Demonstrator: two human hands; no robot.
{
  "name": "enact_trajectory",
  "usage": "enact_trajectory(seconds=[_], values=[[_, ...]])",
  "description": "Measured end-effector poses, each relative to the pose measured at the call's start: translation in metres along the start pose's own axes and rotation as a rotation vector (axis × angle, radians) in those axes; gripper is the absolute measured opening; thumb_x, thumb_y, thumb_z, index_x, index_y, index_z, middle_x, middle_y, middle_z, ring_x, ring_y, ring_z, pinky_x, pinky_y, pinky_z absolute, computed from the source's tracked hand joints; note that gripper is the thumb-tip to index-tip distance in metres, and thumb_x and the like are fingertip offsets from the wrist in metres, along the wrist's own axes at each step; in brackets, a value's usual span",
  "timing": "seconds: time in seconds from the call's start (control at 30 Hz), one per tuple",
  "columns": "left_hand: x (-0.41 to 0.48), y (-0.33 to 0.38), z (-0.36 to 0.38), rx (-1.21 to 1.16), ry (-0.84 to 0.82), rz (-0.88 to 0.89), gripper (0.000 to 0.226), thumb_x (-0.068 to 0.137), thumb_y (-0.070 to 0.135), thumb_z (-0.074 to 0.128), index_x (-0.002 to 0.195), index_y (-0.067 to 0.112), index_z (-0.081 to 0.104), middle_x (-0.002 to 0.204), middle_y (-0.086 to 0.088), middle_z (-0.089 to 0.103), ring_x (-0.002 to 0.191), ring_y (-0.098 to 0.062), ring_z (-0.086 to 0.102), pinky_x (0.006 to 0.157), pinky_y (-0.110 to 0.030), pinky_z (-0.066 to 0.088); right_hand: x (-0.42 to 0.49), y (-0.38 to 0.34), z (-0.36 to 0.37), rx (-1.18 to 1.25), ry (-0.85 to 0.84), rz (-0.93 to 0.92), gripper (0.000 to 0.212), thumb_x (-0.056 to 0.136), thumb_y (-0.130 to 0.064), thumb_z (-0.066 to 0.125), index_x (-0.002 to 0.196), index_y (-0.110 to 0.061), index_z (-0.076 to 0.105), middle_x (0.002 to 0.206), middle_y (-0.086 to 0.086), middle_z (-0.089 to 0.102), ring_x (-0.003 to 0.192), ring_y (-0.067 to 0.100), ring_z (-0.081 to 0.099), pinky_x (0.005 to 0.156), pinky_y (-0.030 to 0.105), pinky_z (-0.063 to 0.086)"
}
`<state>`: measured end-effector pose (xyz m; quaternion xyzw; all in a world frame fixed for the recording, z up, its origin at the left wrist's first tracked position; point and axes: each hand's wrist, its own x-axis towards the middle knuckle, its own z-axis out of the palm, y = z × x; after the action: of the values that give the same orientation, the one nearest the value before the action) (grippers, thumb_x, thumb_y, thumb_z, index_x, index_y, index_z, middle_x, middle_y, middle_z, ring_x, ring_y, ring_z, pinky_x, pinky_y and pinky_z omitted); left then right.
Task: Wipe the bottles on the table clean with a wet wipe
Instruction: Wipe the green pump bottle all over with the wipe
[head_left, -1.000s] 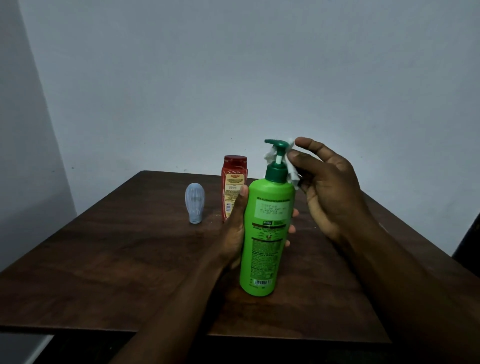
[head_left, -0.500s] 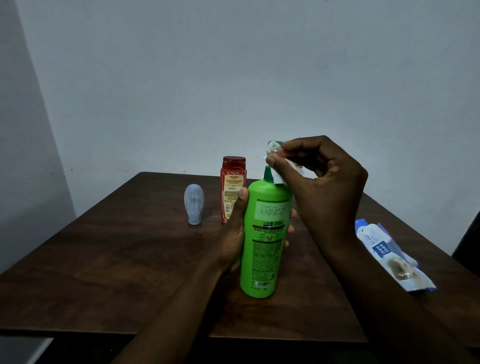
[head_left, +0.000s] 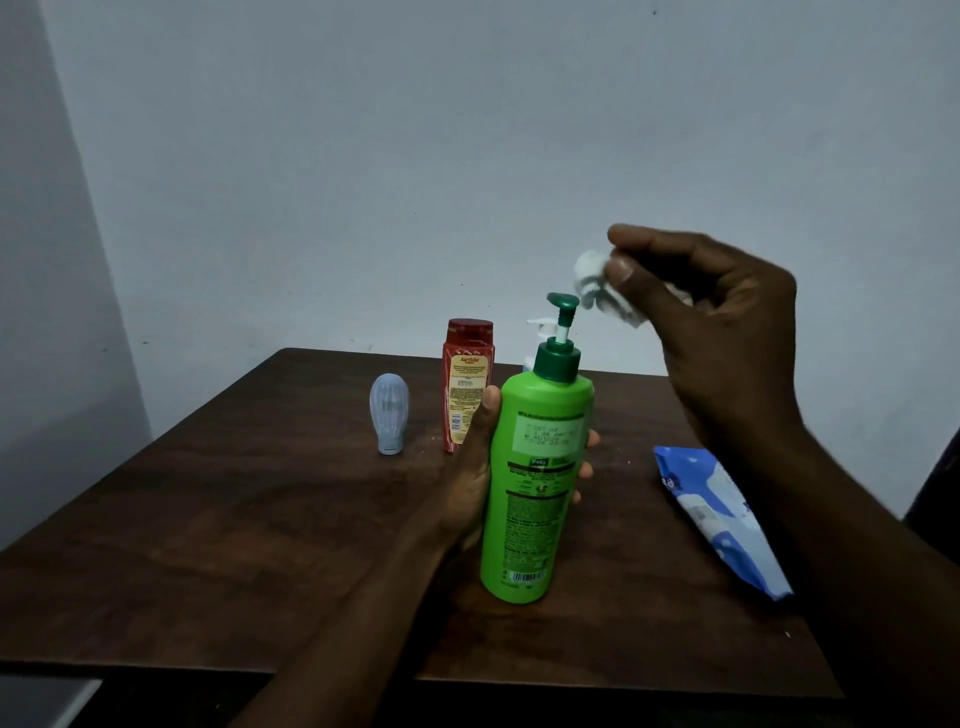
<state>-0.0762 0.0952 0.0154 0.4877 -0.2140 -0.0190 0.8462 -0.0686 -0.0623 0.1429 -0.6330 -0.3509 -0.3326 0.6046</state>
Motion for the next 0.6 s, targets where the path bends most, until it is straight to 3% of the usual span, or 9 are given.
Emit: enact_trajectory(seconds=[0.17, 0.27, 0.37, 0.43, 0.5, 0.53, 0.6], values=[[-0.003, 0.002, -0.002, -0.001, 0.028, -0.002, 0.084, 0.072, 0.081, 0.062, 0.127, 0.018, 0.069, 0.122, -0.015, 0.07, 0.099, -0.027, 0.07, 0.087, -0.042, 0.056, 0.016, -0.015, -0.004, -0.077, -0.065, -0.091, 0.022, 0.088, -0.013, 0.075, 0.11, -0.014, 0.075, 0.104, -0.007, 0.076, 0.099, 0.006, 0.071, 0.09, 0.022, 0.053], [-0.006, 0.007, -0.006, 0.054, 0.047, 0.017, 0.086, 0.078, 0.074, 0.063, 0.135, 0.01, 0.062, 0.133, -0.027, 0.061, 0.117, -0.041, 0.061, 0.102, -0.053, 0.047, 0.016, -0.019, -0.004, -0.157, -0.222, -0.074, 0.02, 0.087, -0.019, 0.078, 0.108, -0.019, 0.076, 0.101, -0.011, 0.076, 0.099, 0.003, 0.071, 0.086, 0.024, 0.057], [-0.008, 0.015, -0.007, 0.034, 0.213, 0.107, 0.095, 0.074, 0.062, 0.078, 0.14, -0.001, 0.051, 0.141, -0.032, 0.051, 0.136, -0.052, 0.043, 0.114, -0.066, 0.031, 0.012, -0.019, -0.005, -0.201, -0.424, -0.038, 0.016, 0.089, -0.021, 0.076, 0.104, -0.023, 0.077, 0.099, -0.014, 0.077, 0.098, 0.0, 0.071, 0.084, 0.02, 0.055], [-0.01, 0.025, 0.002, 0.214, 0.304, 0.258, 0.067, 0.079, 0.059, 0.073, 0.128, 0.014, 0.066, 0.133, -0.015, 0.064, 0.132, -0.038, 0.053, 0.112, -0.057, 0.04, 0.01, -0.02, -0.006, -0.236, -0.466, -0.063, 0.015, 0.09, -0.017, 0.075, 0.104, -0.022, 0.077, 0.099, -0.014, 0.077, 0.097, -0.001, 0.071, 0.081, 0.015, 0.052], [-0.011, 0.038, 0.019, 0.471, 0.297, 0.417, 0.031, 0.087, 0.05, 0.061, 0.112, 0.035, 0.072, 0.119, 0.005, 0.073, 0.118, -0.016, 0.065, 0.098, -0.033, 0.052, 0.01, -0.021, -0.007, -0.238, -0.462, -0.074, 0.015, 0.09, -0.017, 0.075, 0.104, -0.022, 0.078, 0.1, -0.013, 0.077, 0.096, 0.001, 0.072, 0.08, 0.017, 0.054], [-0.011, 0.043, 0.026, 0.545, 0.297, 0.466, 0.023, 0.088, 0.045, 0.063, 0.108, 0.041, 0.071, 0.114, 0.011, 0.074, 0.112, -0.01, 0.067, 0.091, -0.025, 0.053, 0.011, -0.021, -0.007, -0.238, -0.46, -0.076, 0.015, 0.09, -0.018, 0.075, 0.104, -0.022, 0.078, 0.099, -0.013, 0.077, 0.096, 0.002, 0.072, 0.081, 0.019, 0.055], [-0.01, 0.048, 0.033, 0.631, 0.322, 0.52, 0.021, 0.088, 0.034, 0.074, 0.104, 0.047, 0.071, 0.108, 0.014, 0.075, 0.106, -0.007, 0.069, 0.084, -0.022, 0.054, 0.013, -0.021, -0.006, -0.257, -0.457, -0.08, 0.014, 0.09, -0.02, 0.075, 0.103, -0.024, 0.078, 0.098, -0.013, 0.077, 0.096, 0.002, 0.072, 0.082, 0.024, 0.057]])
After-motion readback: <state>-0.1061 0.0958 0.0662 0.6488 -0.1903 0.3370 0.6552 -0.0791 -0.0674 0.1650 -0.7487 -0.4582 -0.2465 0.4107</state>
